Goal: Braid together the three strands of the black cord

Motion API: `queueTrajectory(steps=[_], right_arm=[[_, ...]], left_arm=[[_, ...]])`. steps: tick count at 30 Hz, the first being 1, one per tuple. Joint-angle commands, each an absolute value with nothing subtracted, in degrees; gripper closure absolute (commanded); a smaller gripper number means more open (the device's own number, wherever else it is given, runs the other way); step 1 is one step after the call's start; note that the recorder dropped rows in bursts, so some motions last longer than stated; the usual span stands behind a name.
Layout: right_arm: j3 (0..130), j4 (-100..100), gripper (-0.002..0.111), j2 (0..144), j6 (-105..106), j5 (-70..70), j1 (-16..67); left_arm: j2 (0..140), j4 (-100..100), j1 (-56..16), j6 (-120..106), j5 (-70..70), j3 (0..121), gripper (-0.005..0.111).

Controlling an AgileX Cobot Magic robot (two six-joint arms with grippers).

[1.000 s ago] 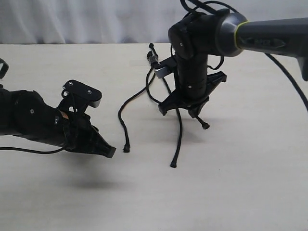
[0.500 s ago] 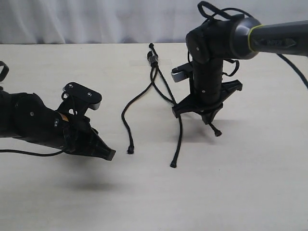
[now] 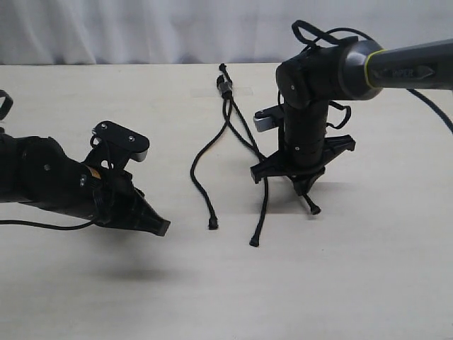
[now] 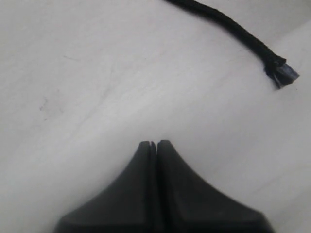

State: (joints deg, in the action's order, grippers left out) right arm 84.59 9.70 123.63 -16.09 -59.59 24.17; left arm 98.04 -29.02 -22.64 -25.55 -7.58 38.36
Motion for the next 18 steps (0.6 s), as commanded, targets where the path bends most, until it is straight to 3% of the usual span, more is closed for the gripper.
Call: queueTrajectory(steps=[1, 9, 18], right_arm=[[84.34, 9.49, 0.099, 123.09, -17.29, -59.19, 23.88], [84.34, 9.49, 0.075, 123.09, -17.81, -59.77, 23.88], [87.22, 6.56, 0.069, 118.53, -17.81, -58.39, 24.16]], left_arm=[[97.61, -29.63, -22.72, -25.66, -6.89, 38.12, 0.107], [97.61, -29.63, -22.72, -25.66, -6.89, 38.12, 0.107], [97.61, -29.61, -22.72, -25.66, -6.66, 38.12, 0.107]])
